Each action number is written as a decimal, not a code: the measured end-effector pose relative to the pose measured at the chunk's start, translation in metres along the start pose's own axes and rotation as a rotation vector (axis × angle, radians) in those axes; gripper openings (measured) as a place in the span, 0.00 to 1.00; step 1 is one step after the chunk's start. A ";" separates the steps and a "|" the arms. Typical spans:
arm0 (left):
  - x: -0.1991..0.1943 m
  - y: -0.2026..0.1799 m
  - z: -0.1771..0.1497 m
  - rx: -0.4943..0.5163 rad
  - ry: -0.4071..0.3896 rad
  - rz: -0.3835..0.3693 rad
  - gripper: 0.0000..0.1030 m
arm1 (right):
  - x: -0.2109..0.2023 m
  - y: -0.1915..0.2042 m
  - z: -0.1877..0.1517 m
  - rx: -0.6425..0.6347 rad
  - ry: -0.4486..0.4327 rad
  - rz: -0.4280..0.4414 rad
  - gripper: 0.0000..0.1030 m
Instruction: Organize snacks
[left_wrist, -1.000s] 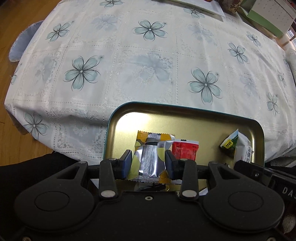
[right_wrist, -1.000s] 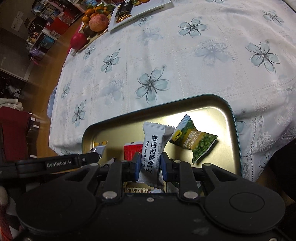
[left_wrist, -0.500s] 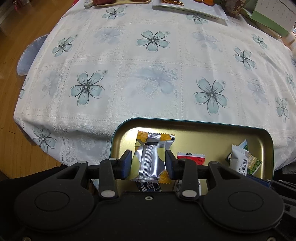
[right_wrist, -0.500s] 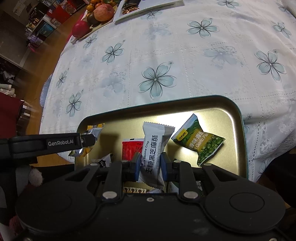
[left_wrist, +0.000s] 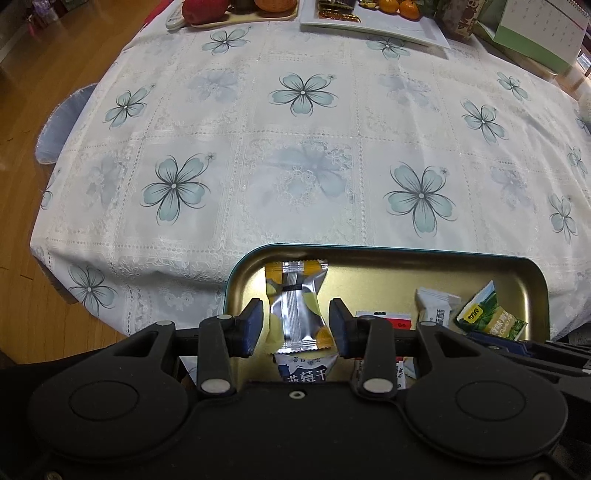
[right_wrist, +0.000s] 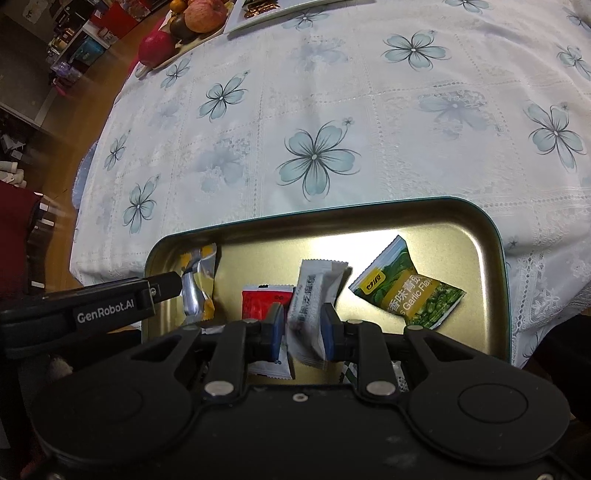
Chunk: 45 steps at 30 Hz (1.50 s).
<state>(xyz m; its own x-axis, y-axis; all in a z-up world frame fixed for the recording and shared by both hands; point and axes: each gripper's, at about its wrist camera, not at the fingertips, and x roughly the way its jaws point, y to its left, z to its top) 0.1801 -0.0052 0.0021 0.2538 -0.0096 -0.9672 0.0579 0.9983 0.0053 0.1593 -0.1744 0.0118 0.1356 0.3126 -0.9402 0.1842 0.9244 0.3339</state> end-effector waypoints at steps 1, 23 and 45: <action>-0.001 0.000 -0.001 0.003 -0.006 0.000 0.46 | 0.000 0.000 0.000 0.000 -0.002 0.002 0.24; -0.040 -0.023 -0.090 0.005 -0.214 0.019 0.47 | -0.069 -0.015 -0.090 -0.082 -0.286 -0.102 0.24; -0.031 -0.027 -0.153 0.021 -0.309 0.021 0.47 | -0.080 -0.032 -0.177 -0.118 -0.551 -0.152 0.48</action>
<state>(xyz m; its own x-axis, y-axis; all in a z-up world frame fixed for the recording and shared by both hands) 0.0229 -0.0227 -0.0064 0.5368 -0.0087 -0.8436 0.0682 0.9971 0.0331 -0.0298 -0.1901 0.0642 0.6081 0.0444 -0.7926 0.1357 0.9779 0.1589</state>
